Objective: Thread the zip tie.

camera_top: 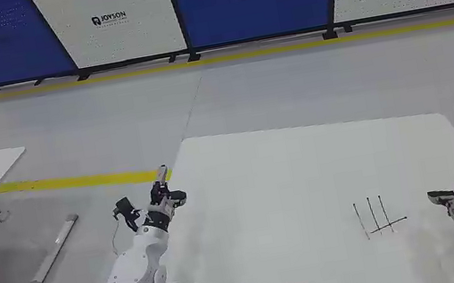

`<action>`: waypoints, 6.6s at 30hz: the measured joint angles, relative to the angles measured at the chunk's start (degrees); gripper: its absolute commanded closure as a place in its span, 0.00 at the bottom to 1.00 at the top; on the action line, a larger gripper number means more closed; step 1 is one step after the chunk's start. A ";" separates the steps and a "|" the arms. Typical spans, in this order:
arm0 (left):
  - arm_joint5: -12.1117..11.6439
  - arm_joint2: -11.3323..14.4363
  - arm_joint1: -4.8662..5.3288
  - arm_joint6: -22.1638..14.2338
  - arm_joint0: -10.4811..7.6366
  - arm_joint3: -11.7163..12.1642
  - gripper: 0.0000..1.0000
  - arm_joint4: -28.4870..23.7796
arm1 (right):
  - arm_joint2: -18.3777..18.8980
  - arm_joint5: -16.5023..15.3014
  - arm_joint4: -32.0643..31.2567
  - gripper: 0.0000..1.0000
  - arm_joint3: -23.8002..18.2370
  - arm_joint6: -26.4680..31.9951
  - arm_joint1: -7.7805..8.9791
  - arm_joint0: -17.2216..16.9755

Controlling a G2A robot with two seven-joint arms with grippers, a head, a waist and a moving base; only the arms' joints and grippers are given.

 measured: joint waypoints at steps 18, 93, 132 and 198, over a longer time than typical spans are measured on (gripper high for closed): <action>0.00 0.00 0.00 0.00 0.00 0.00 0.00 0.00 | 2.87 1.44 -5.43 0.00 -0.91 8.92 0.99 -0.90; 0.00 0.00 0.00 0.00 0.00 0.00 0.00 0.00 | -15.37 2.35 -16.06 0.00 21.12 79.64 23.14 32.56; 0.00 0.00 0.00 0.00 0.00 0.00 0.00 0.00 | -35.24 -17.01 -20.12 0.00 33.43 79.64 21.11 46.73; 0.00 0.00 0.00 0.00 0.00 0.00 0.00 0.00 | -45.42 -19.48 -4.90 0.61 48.65 79.64 19.66 53.15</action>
